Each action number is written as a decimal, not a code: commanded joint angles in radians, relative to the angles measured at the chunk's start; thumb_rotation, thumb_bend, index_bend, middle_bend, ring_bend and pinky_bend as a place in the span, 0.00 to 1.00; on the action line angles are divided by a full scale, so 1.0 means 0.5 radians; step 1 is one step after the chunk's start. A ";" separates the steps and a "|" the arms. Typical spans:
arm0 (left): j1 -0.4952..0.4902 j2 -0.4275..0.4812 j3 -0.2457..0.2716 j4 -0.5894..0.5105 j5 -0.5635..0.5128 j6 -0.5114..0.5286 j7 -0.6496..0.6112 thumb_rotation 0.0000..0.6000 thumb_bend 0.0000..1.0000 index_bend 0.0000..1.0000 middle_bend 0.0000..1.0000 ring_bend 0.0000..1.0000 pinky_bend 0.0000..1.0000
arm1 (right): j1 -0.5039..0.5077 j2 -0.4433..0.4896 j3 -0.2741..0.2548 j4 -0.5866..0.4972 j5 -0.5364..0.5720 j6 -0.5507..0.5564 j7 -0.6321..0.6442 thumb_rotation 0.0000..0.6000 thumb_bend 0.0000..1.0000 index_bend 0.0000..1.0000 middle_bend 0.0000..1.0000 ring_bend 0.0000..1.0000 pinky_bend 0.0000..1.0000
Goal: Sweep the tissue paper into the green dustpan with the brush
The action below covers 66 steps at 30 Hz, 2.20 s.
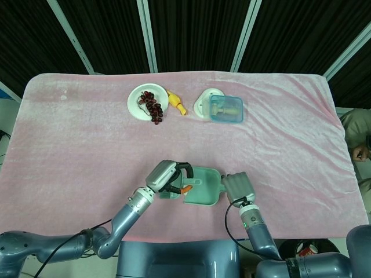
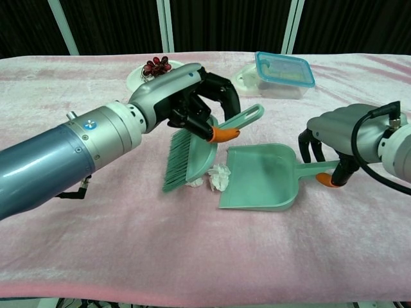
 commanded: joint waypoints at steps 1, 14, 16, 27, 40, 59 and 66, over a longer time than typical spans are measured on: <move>0.020 -0.010 0.013 0.037 0.000 0.004 -0.040 1.00 0.39 0.68 0.70 0.87 1.00 | 0.000 0.004 0.002 0.001 0.000 0.000 -0.001 1.00 0.50 0.67 0.68 0.70 0.78; 0.015 -0.050 0.014 0.141 0.002 -0.056 -0.148 1.00 0.39 0.68 0.71 0.87 1.00 | -0.003 -0.003 -0.002 0.025 0.007 -0.019 0.013 1.00 0.50 0.67 0.68 0.70 0.78; 0.007 -0.093 0.007 0.174 -0.008 -0.063 -0.153 1.00 0.39 0.69 0.71 0.87 1.00 | -0.002 -0.005 -0.002 0.027 0.005 -0.020 0.010 1.00 0.50 0.67 0.68 0.70 0.78; -0.093 -0.337 -0.078 0.344 -0.010 -0.078 -0.146 1.00 0.39 0.69 0.71 0.87 1.00 | -0.003 0.012 0.002 0.018 0.010 -0.022 0.014 1.00 0.50 0.67 0.68 0.70 0.78; -0.259 -0.570 -0.206 0.447 0.114 0.027 -0.108 1.00 0.39 0.69 0.71 0.87 1.00 | -0.024 0.028 -0.019 0.018 -0.012 -0.018 0.037 1.00 0.50 0.67 0.68 0.70 0.78; -0.165 -0.443 -0.170 0.352 0.056 0.051 -0.149 1.00 0.39 0.69 0.71 0.87 1.00 | -0.028 0.041 -0.018 0.017 -0.010 -0.035 0.040 1.00 0.50 0.67 0.68 0.70 0.78; -0.159 -0.404 -0.165 0.450 0.042 0.006 -0.195 1.00 0.39 0.69 0.71 0.87 1.00 | -0.028 0.036 -0.025 0.032 -0.010 -0.044 0.037 1.00 0.50 0.67 0.68 0.70 0.78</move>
